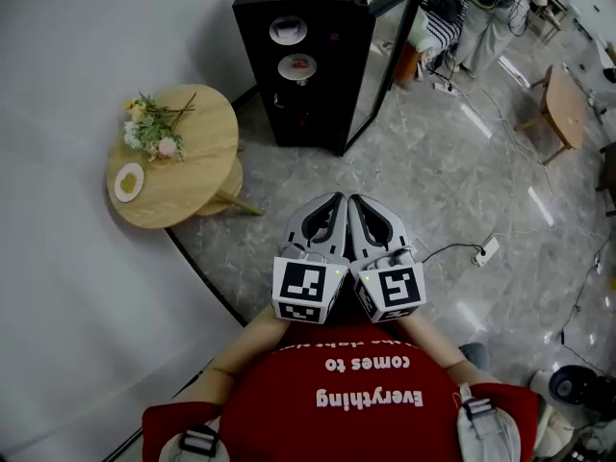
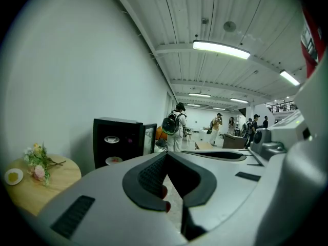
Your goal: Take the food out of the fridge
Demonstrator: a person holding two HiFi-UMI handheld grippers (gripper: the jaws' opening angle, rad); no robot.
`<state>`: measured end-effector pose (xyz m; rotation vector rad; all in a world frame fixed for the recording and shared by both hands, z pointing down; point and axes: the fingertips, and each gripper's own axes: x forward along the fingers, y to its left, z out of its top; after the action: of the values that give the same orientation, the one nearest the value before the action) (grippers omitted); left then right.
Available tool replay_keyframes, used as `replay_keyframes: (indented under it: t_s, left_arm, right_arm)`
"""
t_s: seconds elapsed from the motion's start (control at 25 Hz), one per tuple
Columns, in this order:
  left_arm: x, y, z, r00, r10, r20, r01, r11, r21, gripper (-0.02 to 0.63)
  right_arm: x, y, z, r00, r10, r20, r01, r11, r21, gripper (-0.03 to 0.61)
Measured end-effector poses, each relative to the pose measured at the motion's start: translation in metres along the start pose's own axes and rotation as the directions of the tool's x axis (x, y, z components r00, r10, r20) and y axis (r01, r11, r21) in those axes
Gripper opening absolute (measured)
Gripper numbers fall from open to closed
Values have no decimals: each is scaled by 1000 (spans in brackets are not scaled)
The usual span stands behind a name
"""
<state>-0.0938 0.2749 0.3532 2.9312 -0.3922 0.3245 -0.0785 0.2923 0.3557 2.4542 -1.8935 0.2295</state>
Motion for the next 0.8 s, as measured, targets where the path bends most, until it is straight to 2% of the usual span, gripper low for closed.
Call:
replay_keyframes:
  t_s: [0.2,0.44,0.6,0.8]
  left_arm:
    - [19,23,1,1000,11,-3,-11,1000,-7,6]
    - [51,62,8,997,76,-33,-77,997,-14,6]
    - [78,93,20,991,118,-56,-117,993,18,6]
    - [120,112,27,986,128,-108,-124,991,46,6]
  right_arm:
    - [29,-4,-2,1000,18,-18,-17,1000,17,11]
    - [81,-13,2,995,91,-38,-89,995,44,11]
    - [123,-22,9,989,138,-48,-136,990,37,11]
    - [161,-49,10,982,172,-78,-168,984,54,11]
